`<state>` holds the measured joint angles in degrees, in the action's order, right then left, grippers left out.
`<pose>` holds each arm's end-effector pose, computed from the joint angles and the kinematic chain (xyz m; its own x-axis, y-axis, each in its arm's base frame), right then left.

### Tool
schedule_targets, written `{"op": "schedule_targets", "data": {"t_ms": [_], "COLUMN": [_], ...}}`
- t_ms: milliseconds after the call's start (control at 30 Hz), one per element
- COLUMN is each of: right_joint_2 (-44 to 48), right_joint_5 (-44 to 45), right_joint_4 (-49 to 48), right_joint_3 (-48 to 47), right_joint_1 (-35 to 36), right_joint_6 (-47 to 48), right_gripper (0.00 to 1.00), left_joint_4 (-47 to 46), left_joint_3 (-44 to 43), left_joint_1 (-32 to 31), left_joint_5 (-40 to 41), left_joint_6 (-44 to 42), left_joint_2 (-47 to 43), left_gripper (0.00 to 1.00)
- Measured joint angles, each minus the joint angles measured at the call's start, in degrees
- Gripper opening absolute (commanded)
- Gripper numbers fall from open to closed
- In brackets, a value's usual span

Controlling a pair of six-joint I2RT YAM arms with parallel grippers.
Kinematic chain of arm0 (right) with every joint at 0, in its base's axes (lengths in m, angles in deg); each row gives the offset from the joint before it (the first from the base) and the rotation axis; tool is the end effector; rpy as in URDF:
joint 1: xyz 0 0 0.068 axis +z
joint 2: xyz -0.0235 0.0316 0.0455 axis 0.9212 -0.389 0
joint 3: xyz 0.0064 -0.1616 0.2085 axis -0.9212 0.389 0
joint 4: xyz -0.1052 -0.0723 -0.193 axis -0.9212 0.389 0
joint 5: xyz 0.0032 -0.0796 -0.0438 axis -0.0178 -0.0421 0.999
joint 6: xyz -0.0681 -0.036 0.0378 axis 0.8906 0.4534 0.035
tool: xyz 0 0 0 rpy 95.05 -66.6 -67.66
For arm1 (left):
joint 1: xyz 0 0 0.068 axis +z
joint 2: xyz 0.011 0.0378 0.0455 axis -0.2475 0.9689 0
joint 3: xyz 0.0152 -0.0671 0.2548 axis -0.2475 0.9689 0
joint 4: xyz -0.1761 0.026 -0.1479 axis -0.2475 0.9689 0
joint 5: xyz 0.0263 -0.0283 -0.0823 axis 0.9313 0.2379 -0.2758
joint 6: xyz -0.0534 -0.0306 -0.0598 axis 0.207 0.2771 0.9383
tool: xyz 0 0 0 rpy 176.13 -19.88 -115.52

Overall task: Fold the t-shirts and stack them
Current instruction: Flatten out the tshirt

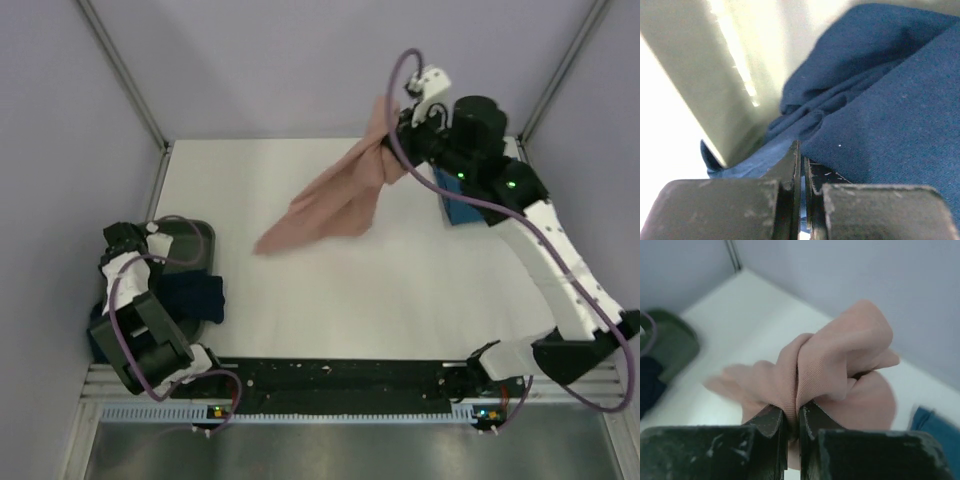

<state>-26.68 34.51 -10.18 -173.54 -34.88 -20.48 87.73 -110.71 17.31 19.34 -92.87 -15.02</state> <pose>0.2653 0.1760 0.4164 -0.2818 -0.2012 -0.9381 -0.6138 0.7893 0.0150 0.1859 0.1250 0.1739 -0.9527 0.2401 -0.1862 0.1660 0.9246 0.3430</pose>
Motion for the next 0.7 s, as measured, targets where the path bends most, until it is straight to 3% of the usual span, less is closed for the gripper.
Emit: {"op": "schedule_targets", "data": {"t_ms": [100, 133, 167, 200, 233, 300, 467, 700], "right_joint_2": [5.81, 7.65, 8.9, 10.01, 10.95, 11.32, 6.47, 0.22], "right_joint_5": [-0.81, -1.75, -2.84, -3.76, -4.94, -7.19, -12.59, -19.56], "right_joint_4": [-2.05, -3.02, -3.78, -4.09, -4.48, -4.76, -3.26, 0.26], "right_joint_3": [-8.59, -10.58, -11.76, -12.39, -12.81, -13.03, -12.44, -9.53], "right_joint_1": [-0.13, -0.09, -0.09, -0.09, -0.09, -0.09, -0.09, -0.09], "right_joint_6": [1.4, 1.79, 2.21, 2.36, 2.58, 2.78, 2.19, -1.84], "right_gripper": [0.0, 0.0, 0.0, 0.0, 0.0, 0.0, 0.0, 0.0], "left_joint_4": [-3.5, -4.55, -5.42, -6.32, -6.93, -7.63, -10.51, -11.1], "left_joint_3": [-2.19, -3.02, -3.93, -5.03, -6.16, -8.98, -13.88, -13.75], "left_joint_1": [2.4, 2.75, 2.95, 3.08, 3.1, 3.08, 0.07, -13.09], "left_joint_5": [2.34, 3.26, 3.85, 4.28, 4.44, 4.13, 0.85, -5.18], "left_joint_6": [0.26, 0.57, 1.14, 1.95, 2.58, 4.55, 8.04, 7.54], "left_joint_2": [3.04, 3.93, 4.68, 5.18, 5.27, 4.92, -1.18, -11.72], "left_gripper": [0.0, 0.1, 0.32, 0.61, 0.7, 0.99, 0.98, 0.98]}}
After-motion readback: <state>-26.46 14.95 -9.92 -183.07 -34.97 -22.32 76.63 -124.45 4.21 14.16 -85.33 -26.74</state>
